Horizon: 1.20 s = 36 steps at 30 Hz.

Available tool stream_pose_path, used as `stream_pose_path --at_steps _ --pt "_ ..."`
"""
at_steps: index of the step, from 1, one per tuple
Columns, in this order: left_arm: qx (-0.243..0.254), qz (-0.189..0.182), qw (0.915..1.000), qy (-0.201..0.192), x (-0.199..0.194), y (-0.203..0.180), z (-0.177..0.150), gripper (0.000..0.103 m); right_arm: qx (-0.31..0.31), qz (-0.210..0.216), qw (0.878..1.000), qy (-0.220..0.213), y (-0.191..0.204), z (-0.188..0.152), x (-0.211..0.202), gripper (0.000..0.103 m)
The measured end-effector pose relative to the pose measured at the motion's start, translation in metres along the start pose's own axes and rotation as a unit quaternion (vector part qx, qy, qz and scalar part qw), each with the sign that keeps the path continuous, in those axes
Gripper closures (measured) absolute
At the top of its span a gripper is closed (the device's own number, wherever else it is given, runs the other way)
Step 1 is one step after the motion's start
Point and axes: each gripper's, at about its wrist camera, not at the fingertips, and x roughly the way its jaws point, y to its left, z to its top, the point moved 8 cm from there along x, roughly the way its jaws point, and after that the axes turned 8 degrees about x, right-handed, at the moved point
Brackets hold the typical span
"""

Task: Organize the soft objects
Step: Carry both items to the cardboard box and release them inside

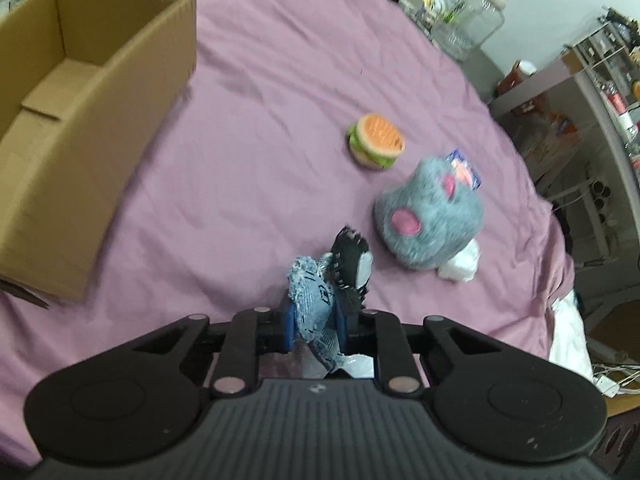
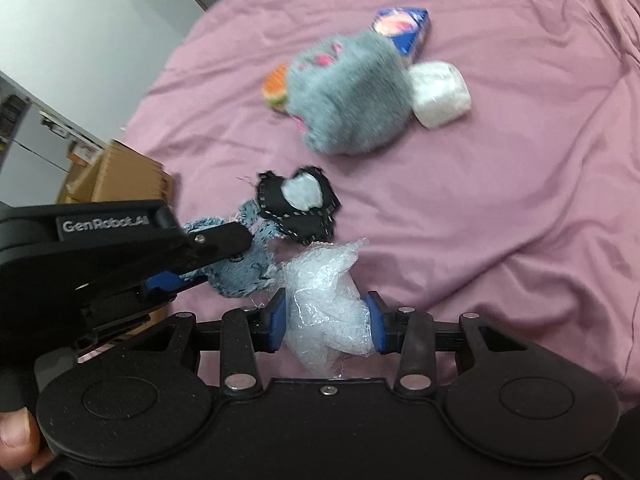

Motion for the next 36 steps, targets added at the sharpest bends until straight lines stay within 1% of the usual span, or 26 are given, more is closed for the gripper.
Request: stream_pose_path --at_steps 5,8,16,21,26,29,36 --pt "0.004 -0.003 0.9995 -0.030 -0.026 0.005 0.007 0.085 -0.019 0.026 0.999 -0.026 0.011 0.003 -0.012 0.064" --pt "0.006 0.002 0.9988 -0.048 -0.040 0.009 0.012 0.085 -0.036 0.044 0.997 -0.042 0.021 0.005 -0.018 0.065" --pt "0.004 0.009 0.9967 -0.081 -0.072 0.026 0.025 0.085 -0.079 0.054 0.992 -0.080 0.045 0.010 -0.026 0.065" --pt "0.011 0.018 0.9945 -0.103 -0.092 0.038 0.035 0.085 -0.112 0.073 0.987 -0.094 0.076 0.017 -0.023 0.065" --pt "0.020 0.030 0.9916 -0.125 -0.110 0.050 0.050 0.085 -0.137 0.083 0.982 -0.103 0.102 0.020 -0.017 0.065" --pt "0.024 0.037 0.9901 -0.133 -0.117 0.058 0.061 0.085 -0.158 0.094 0.976 -0.113 0.119 0.022 -0.015 0.065" --pt "0.041 0.067 0.9856 -0.150 -0.127 0.079 0.087 0.085 -0.174 0.121 0.969 -0.127 0.148 0.031 -0.006 0.065"
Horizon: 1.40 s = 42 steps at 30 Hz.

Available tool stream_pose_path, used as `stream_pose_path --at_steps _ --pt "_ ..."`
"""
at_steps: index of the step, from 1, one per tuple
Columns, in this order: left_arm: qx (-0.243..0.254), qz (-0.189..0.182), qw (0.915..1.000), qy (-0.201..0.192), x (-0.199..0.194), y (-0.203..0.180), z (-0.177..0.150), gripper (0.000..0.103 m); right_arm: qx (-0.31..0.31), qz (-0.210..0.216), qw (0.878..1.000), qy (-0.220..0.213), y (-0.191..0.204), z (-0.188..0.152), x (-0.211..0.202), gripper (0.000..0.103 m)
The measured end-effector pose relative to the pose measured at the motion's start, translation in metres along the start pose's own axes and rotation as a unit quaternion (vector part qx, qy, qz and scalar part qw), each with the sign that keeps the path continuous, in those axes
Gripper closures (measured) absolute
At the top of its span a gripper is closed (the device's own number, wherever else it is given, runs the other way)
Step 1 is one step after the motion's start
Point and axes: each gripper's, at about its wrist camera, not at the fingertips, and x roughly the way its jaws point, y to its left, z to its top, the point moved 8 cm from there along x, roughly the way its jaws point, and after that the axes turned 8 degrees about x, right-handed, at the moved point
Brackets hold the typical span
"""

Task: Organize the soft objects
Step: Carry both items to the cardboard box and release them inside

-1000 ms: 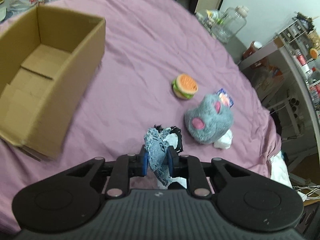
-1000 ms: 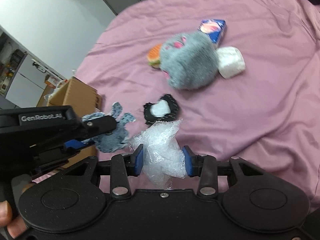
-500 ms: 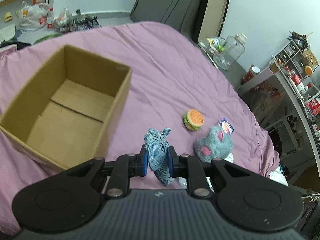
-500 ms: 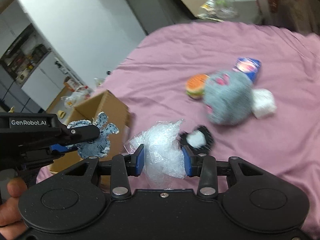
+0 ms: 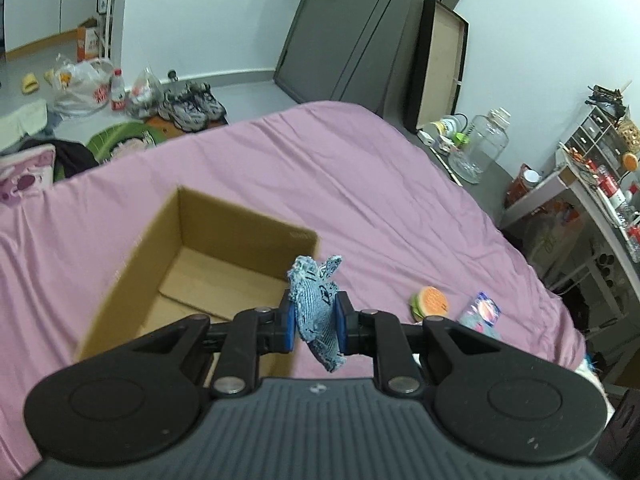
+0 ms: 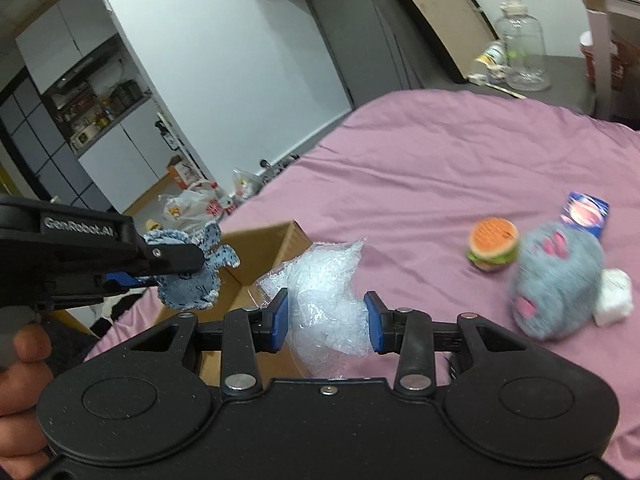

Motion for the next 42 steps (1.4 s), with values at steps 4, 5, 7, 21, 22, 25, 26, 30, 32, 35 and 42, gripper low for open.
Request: stream_pose_path --at_steps 4,5,7,21,22,25,26,30,32,35,42 --pt "0.008 0.011 0.9999 -0.002 0.007 0.016 0.010 0.085 -0.006 0.019 1.000 -0.005 0.010 0.010 0.005 0.065" --pt "0.010 0.015 0.9998 -0.002 0.010 0.020 0.012 0.085 -0.009 0.022 1.000 -0.005 0.013 0.012 0.007 0.065" --pt "0.016 0.023 0.9996 -0.003 0.015 0.027 0.015 0.085 -0.014 0.027 1.000 -0.004 0.018 0.015 0.013 0.065" --pt "-0.002 0.032 0.9993 0.021 0.063 0.072 0.013 0.084 -0.038 0.034 0.998 0.022 0.049 0.019 0.055 0.065" --pt "-0.005 0.032 0.9992 0.025 0.067 0.076 0.012 0.084 -0.040 0.036 0.998 0.023 0.051 0.019 0.058 0.065" --pt "-0.013 0.041 0.9986 0.032 0.079 0.088 0.007 0.084 -0.044 0.042 0.998 0.026 0.057 0.019 0.066 0.065" --pt "-0.014 0.044 0.9983 0.035 0.082 0.092 0.006 0.084 -0.045 0.043 0.998 0.028 0.059 0.019 0.068 0.065" --pt "-0.009 0.046 0.9985 0.027 0.088 0.100 0.009 0.083 -0.055 0.036 0.997 0.041 0.062 0.012 0.077 0.065" --pt "0.005 0.052 0.9985 0.014 0.086 0.099 0.012 0.081 -0.059 0.034 0.997 0.045 0.063 0.010 0.081 0.065" --pt "0.007 0.033 0.9994 -0.006 0.083 0.096 0.018 0.081 -0.060 0.032 0.996 0.053 0.066 0.007 0.086 0.065" --pt "-0.005 0.014 0.9999 -0.007 0.088 0.101 0.018 0.080 -0.074 0.022 0.996 0.054 0.071 0.004 0.091 0.059"
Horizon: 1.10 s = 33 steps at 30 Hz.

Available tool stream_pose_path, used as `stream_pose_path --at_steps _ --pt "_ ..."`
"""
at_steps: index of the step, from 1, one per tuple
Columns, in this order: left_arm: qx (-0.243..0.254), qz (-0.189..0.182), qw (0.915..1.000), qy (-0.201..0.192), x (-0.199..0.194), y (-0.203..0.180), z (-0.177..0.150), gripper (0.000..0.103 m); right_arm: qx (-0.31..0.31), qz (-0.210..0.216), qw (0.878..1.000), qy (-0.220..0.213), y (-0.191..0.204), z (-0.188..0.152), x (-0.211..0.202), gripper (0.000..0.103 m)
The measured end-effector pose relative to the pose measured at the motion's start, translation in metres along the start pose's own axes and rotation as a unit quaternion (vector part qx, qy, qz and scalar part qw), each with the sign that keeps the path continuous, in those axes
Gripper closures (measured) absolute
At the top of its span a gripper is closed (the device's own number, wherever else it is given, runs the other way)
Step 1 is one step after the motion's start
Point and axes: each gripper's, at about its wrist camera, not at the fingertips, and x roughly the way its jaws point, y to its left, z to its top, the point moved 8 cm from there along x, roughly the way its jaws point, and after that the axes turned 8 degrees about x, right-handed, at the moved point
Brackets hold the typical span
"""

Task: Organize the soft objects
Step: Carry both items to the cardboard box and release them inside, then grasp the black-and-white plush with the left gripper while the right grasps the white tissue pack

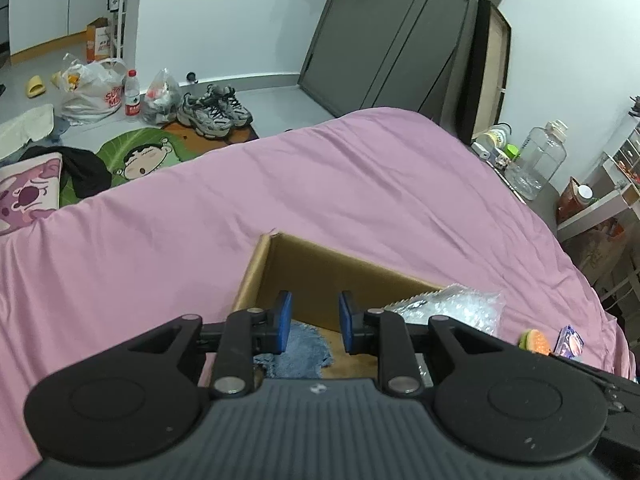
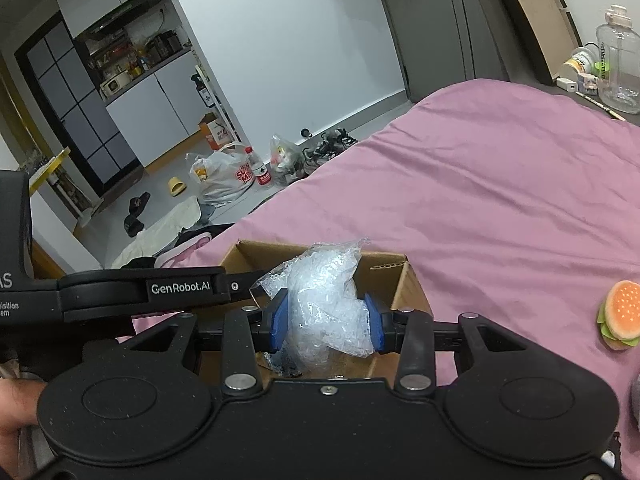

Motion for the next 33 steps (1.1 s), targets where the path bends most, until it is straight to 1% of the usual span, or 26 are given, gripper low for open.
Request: stream_pose_path --at_steps 1,3,4,6,9,11,13,14,15,17,18,21,23,27,29,33 --pt "-0.006 0.001 1.0000 0.001 0.001 0.002 0.000 0.080 -0.004 -0.001 1.000 0.004 0.001 -0.001 0.002 0.055" --pt "-0.011 0.001 0.9999 0.003 0.002 0.007 0.001 0.079 0.004 0.000 1.000 0.008 0.000 -0.001 0.000 0.055" --pt "-0.009 0.001 0.9999 0.005 0.004 0.009 0.002 0.077 0.007 -0.002 1.000 0.009 0.000 -0.001 -0.002 0.052" --pt "-0.014 -0.007 0.9998 0.009 0.004 0.011 0.004 0.076 0.007 -0.004 1.000 0.004 0.002 0.000 -0.008 0.050" --pt "-0.012 -0.007 0.9999 0.007 0.000 0.011 0.006 0.068 0.003 -0.008 1.000 -0.001 0.003 -0.001 -0.021 0.046" --pt "-0.009 -0.008 0.9999 0.008 -0.004 0.009 0.004 0.061 0.003 -0.018 1.000 -0.004 0.000 -0.001 -0.029 0.043" --pt "-0.001 -0.002 1.0000 0.004 -0.008 0.007 0.003 0.057 0.007 -0.026 1.000 -0.004 -0.005 -0.002 -0.039 0.040" --pt "0.005 0.002 1.0000 0.003 -0.011 0.005 0.003 0.054 0.011 -0.031 0.999 -0.004 -0.007 -0.002 -0.044 0.036" --pt "0.011 0.005 0.9999 0.002 -0.014 0.003 0.003 0.052 0.012 -0.038 0.999 -0.004 -0.010 -0.002 -0.048 0.034" --pt "0.020 0.006 0.9998 -0.003 -0.022 -0.002 0.004 0.041 0.010 -0.053 0.999 -0.001 -0.015 -0.004 -0.057 0.032" --pt "0.024 0.006 0.9997 -0.005 -0.026 -0.004 0.005 0.040 0.012 -0.059 0.998 0.002 -0.018 -0.005 -0.061 0.032" --pt "0.045 0.021 0.9986 -0.018 -0.038 -0.013 0.007 0.034 0.026 -0.062 0.998 0.010 -0.024 -0.007 -0.072 0.024" --pt "0.057 0.019 0.9980 -0.018 -0.044 -0.022 0.008 0.031 0.031 -0.070 0.997 0.007 -0.027 -0.008 -0.080 0.019" --pt "0.056 0.008 0.9983 -0.011 -0.053 -0.034 0.007 0.026 0.047 -0.075 0.996 -0.002 -0.037 -0.009 -0.098 0.016" --pt "0.062 0.010 0.9980 -0.010 -0.057 -0.041 0.005 0.021 0.058 -0.077 0.995 -0.009 -0.045 -0.010 -0.108 0.011" --pt "0.072 0.004 0.9974 0.002 -0.065 -0.058 -0.001 0.019 0.075 -0.082 0.994 -0.013 -0.060 -0.015 -0.123 0.010"
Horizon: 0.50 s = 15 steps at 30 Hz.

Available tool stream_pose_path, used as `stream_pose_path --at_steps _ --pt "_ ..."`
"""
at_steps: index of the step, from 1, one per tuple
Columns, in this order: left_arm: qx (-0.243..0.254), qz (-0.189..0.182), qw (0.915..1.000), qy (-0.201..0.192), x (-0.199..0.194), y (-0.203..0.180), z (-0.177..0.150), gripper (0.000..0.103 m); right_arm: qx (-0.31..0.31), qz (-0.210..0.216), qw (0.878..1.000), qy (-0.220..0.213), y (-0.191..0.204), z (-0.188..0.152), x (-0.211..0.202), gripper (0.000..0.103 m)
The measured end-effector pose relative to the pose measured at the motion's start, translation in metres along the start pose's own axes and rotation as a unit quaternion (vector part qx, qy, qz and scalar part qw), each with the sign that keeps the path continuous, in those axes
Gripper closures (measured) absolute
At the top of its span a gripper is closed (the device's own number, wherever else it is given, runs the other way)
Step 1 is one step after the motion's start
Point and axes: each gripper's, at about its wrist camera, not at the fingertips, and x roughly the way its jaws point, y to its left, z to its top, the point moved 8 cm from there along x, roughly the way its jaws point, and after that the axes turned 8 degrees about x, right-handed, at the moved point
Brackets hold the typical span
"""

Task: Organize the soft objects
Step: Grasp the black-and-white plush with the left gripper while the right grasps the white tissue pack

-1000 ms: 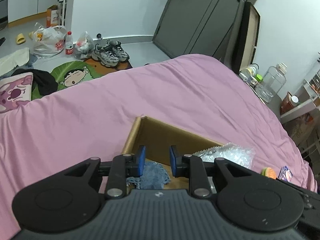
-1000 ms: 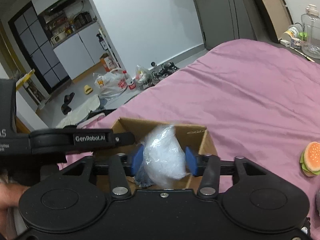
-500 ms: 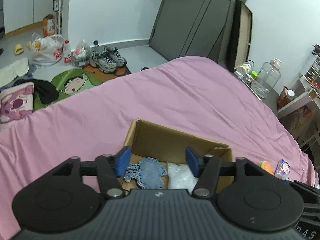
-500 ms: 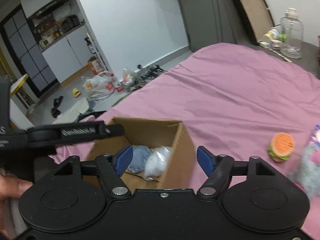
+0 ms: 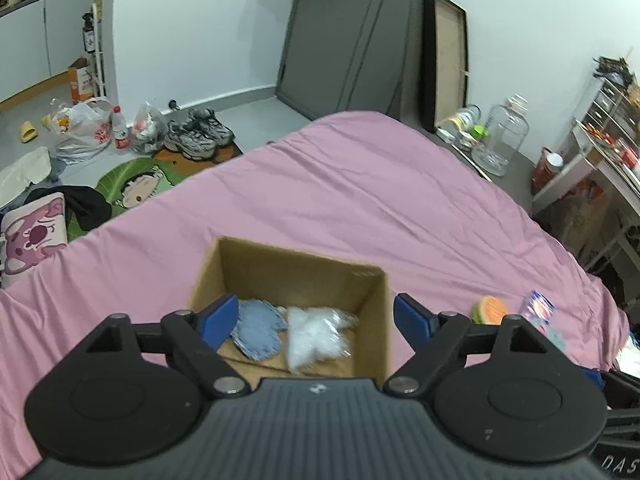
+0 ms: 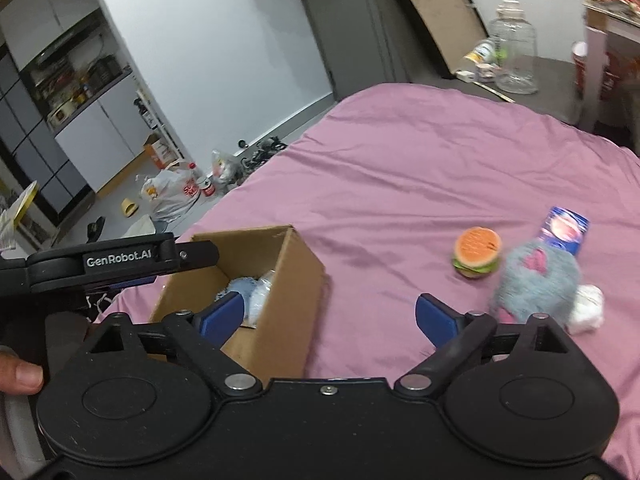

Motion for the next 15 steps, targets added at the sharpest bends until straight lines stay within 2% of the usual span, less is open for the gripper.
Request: stream_pose_path --at_steps 9,15 --pt "0.029 -0.001 0.9994 0.018 -0.011 -0.045 -0.007 0.019 0.014 -0.043 0.999 -0.026 -0.040 0.014 -0.025 0.006" --pt "0.035 0.007 0.9990 0.025 -0.011 -0.068 -0.009 0.019 0.040 -0.038 0.998 -0.022 -0.073 0.018 -0.035 0.005"
